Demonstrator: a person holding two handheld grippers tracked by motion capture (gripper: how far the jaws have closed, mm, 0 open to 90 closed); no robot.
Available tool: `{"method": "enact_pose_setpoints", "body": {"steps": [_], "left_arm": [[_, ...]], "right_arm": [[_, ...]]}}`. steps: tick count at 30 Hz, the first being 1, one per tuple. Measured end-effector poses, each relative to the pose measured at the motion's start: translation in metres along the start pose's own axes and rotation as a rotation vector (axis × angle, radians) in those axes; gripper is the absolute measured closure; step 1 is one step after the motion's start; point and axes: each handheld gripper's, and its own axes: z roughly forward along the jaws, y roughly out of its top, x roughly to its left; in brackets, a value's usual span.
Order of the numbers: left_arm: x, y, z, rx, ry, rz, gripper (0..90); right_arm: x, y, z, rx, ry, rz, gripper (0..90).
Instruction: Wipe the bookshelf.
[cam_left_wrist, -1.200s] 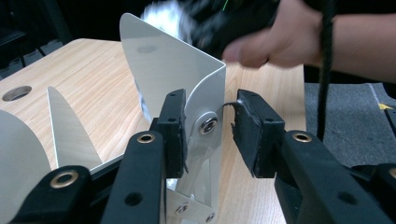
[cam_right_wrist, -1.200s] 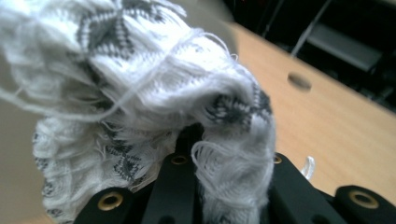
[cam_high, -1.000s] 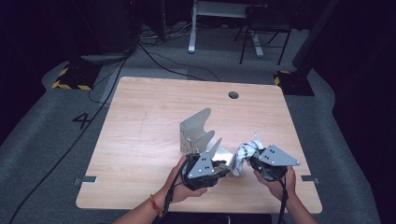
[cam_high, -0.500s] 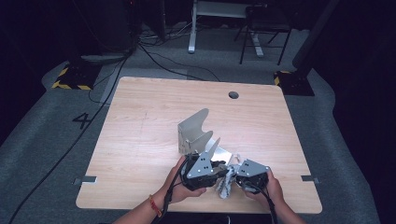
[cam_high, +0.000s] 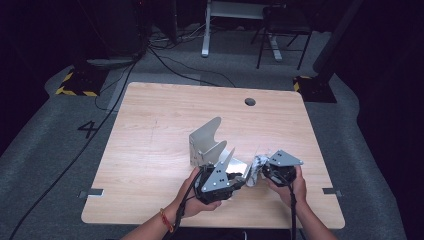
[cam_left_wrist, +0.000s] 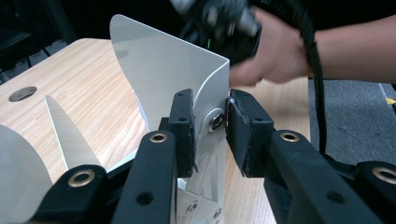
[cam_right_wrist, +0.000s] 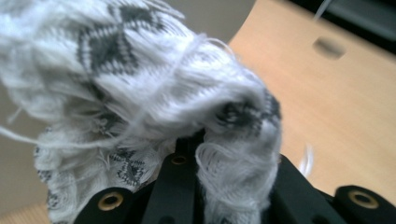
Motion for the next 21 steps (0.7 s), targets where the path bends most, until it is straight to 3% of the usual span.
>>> {"method": "enact_pose_setpoints", "body": {"steps": [4,7,15,21], "left_arm": [[0.0,0.0,0.001,0.002,-0.001,0.007,72.4],[0.0,0.0,0.0,0.004,-0.004,0.008,72.8],[0.002,-0.002,0.0,0.003,-0.01,-0.001,73.5],[0.003,-0.003,0.002,0.004,-0.015,-0.009,73.4]], "right_arm": [[0.001,0.021,-0.027,-0.11,-0.008,-0.011,83.0],[0.013,0.031,-0.04,-0.138,0.005,-0.056,83.3],[0.051,0.027,-0.055,-0.109,0.105,-0.165,83.3],[0.063,0.005,-0.038,-0.01,0.172,-0.196,83.2]]}}
